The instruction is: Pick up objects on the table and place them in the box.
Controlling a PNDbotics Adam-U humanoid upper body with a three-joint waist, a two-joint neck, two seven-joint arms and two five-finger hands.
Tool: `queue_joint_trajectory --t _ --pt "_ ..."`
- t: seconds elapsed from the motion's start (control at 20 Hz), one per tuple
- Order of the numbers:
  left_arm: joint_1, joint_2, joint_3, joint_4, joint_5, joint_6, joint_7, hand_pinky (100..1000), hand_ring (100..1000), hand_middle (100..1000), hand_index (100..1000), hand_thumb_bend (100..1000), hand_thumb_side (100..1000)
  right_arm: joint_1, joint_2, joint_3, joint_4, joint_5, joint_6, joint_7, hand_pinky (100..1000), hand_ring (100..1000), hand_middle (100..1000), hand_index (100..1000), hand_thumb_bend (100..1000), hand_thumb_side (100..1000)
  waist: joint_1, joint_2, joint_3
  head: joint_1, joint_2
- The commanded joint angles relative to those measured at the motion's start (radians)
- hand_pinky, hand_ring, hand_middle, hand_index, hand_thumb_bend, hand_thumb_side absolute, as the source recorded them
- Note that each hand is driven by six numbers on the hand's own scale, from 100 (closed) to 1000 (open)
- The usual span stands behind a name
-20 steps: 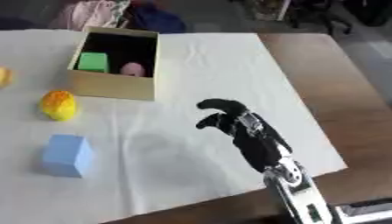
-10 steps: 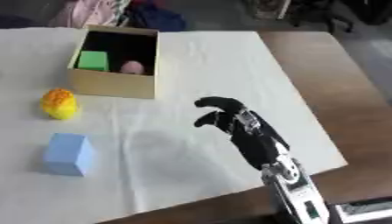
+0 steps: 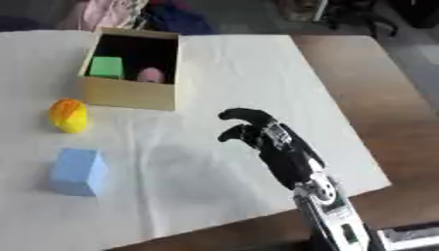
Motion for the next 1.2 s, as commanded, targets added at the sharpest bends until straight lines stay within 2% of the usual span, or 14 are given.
queue_joint_trajectory --t 0.05,0.25,0.45,0.7,0.9,1.0,1.2 --pt "-0.018 0.038 -0.024 -0.114 0.079 -0.026 -0.021 527 360 333 501 198 151 -0.007 -0.015 -0.003 -0.009 0.002 -0.003 0.003 826 674 807 825 100 953 0.013 -0.038 0.001 -0.001 -0.009" --pt "-0.076 -0.035 -0.074 -0.164 0.123 -0.043 -0.074 532 375 350 516 180 150 -0.004 -0.013 0.000 -0.007 0.000 -0.003 0.007 827 674 807 825 100 952 0.009 -0.047 -0.003 0.011 -0.010" --pt "-0.139 -0.138 -0.108 -0.123 0.093 -0.044 -0.099 539 390 366 533 166 156 -0.003 -0.007 0.005 -0.006 -0.003 -0.002 0.013 828 674 807 826 100 953 0.005 -0.050 -0.014 0.051 -0.015" --pt "-0.187 -0.252 -0.121 -0.036 -0.001 -0.040 -0.071 549 403 379 550 149 163 -0.006 0.001 0.014 -0.006 -0.008 0.002 0.022 828 674 808 826 100 955 0.004 -0.046 -0.036 0.111 -0.020" --pt "-0.205 -0.315 -0.116 0.030 -0.080 -0.028 -0.009 572 434 414 587 154 163 -0.009 0.007 0.022 -0.007 -0.012 0.005 0.031 829 674 808 826 100 956 0.004 -0.041 -0.052 0.133 -0.021" --pt "-0.207 -0.338 -0.117 0.052 -0.111 -0.022 0.031 598 478 464 636 193 158 -0.009 0.010 0.023 -0.007 -0.013 0.006 0.033 829 674 808 826 100 956 0.004 -0.039 -0.058 0.137 -0.021" --pt "-0.202 -0.362 -0.132 0.066 -0.153 -0.024 0.089 692 628 649 795 327 157 -0.010 0.012 0.023 -0.008 -0.014 0.008 0.035 830 674 808 826 100 956 0.006 -0.036 -0.061 0.138 -0.021"
